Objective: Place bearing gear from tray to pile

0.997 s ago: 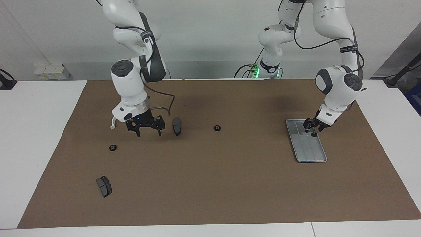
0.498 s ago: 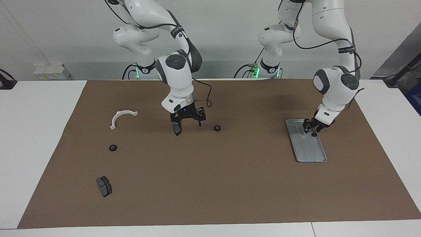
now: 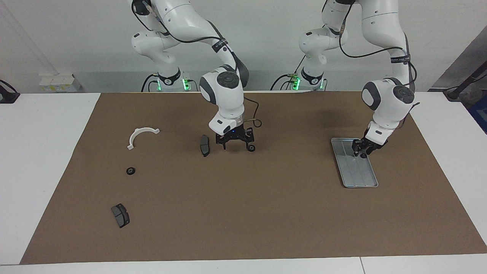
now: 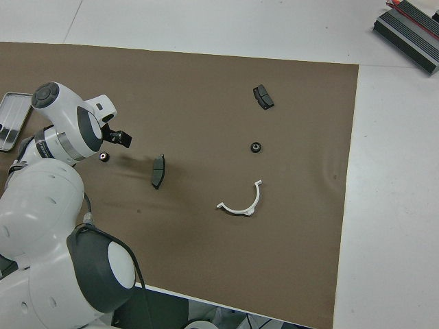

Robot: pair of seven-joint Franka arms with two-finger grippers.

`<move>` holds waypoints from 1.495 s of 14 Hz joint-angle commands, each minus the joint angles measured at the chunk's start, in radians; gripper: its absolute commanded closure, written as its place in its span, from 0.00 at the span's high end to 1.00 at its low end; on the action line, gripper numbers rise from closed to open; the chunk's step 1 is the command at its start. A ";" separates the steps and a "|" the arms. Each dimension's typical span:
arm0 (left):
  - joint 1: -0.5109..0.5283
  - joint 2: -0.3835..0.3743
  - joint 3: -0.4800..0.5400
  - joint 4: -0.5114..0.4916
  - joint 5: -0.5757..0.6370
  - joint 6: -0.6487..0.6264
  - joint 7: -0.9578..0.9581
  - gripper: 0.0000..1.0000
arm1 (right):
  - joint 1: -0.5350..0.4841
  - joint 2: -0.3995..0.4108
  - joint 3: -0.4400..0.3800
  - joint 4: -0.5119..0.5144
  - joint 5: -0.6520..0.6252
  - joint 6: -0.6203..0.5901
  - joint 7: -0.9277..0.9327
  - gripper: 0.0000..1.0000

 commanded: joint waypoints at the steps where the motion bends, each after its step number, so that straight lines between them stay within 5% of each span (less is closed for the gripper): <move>1: 0.000 0.017 -0.012 -0.014 0.012 0.045 -0.058 0.47 | 0.040 0.057 -0.005 0.035 -0.026 0.029 0.066 0.95; 10: -0.051 0.031 -0.013 0.035 0.012 0.033 -0.121 0.10 | 0.109 0.112 -0.005 0.043 -0.105 0.061 0.186 0.74; 12: -0.084 0.054 -0.012 0.119 0.012 -0.030 -0.124 0.03 | 0.115 0.112 -0.005 0.045 -0.105 0.060 0.192 0.50; 14: -0.142 0.069 -0.013 0.222 0.012 -0.125 -0.202 0.02 | 0.115 0.107 -0.008 0.054 -0.112 0.040 0.202 0.00; 21: -0.457 0.069 -0.013 0.245 0.012 -0.147 -0.668 0.04 | -0.036 -0.086 -0.011 0.002 -0.111 -0.046 0.099 0.00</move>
